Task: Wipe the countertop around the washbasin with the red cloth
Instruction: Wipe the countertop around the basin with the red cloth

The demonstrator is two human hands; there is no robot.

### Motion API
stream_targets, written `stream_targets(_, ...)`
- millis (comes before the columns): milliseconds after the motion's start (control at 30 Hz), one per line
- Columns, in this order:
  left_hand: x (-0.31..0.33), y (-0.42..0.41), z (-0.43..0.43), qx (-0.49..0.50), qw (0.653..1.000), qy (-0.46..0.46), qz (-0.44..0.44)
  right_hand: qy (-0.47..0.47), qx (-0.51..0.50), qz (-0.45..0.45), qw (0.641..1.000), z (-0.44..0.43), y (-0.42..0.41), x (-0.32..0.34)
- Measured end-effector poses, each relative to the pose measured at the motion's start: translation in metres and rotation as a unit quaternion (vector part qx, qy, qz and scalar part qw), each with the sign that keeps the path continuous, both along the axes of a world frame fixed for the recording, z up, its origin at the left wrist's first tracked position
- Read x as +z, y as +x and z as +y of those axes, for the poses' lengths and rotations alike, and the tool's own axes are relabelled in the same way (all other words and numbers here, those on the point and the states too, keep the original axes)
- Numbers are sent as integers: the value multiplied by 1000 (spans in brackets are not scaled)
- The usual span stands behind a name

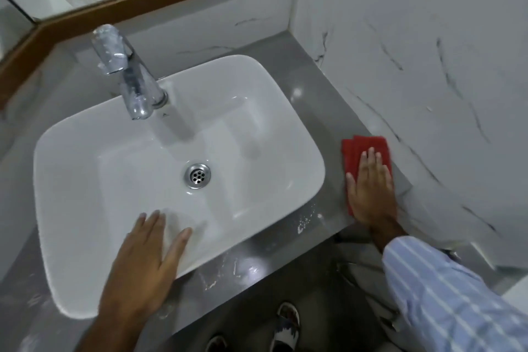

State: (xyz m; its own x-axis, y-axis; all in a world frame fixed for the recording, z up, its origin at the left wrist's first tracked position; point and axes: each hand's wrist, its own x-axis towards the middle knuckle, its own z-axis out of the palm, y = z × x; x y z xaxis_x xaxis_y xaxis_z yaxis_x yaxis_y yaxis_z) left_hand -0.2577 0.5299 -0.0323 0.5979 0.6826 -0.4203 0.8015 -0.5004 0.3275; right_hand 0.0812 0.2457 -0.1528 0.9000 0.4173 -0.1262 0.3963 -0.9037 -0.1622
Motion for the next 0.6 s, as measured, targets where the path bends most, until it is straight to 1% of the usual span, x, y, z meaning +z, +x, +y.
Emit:
stream_targets(67,-1,-20,14,26,1000,-1,-6,16,1,-22,1000,20,-30,-4)
stream_targets(133,-1,-26,15,28,999,-1,-26,34,35,-26,998,32,-79,-6)
stream_targets(200,-1,-24,10,2,999,20,-42,18,80,-9,997,45,-133,-9)
stream_targets(267,0,-24,5,-14,998,45,-50,16,102,13,995,55,-168,-13)
stream_targets(333,0,-24,4,-16,997,40,-59,20,133,21,991,50,-170,-14)
stream_targets(400,3,-29,8,-20,997,19,-71,22,190,-1,982,29,-150,-14)
stream_targets(433,4,-33,13,-28,997,22,-70,30,198,-20,979,19,-134,-14)
stream_targets(467,4,-43,20,-39,997,41,-61,41,176,-29,983,11,-122,-14)
stream_targets(533,4,-68,41,-61,992,102,-33,50,76,-26,996,10,-107,-14)
stream_targets(600,5,-86,59,-98,984,143,-27,47,-10,-20,999,25,-123,-12)
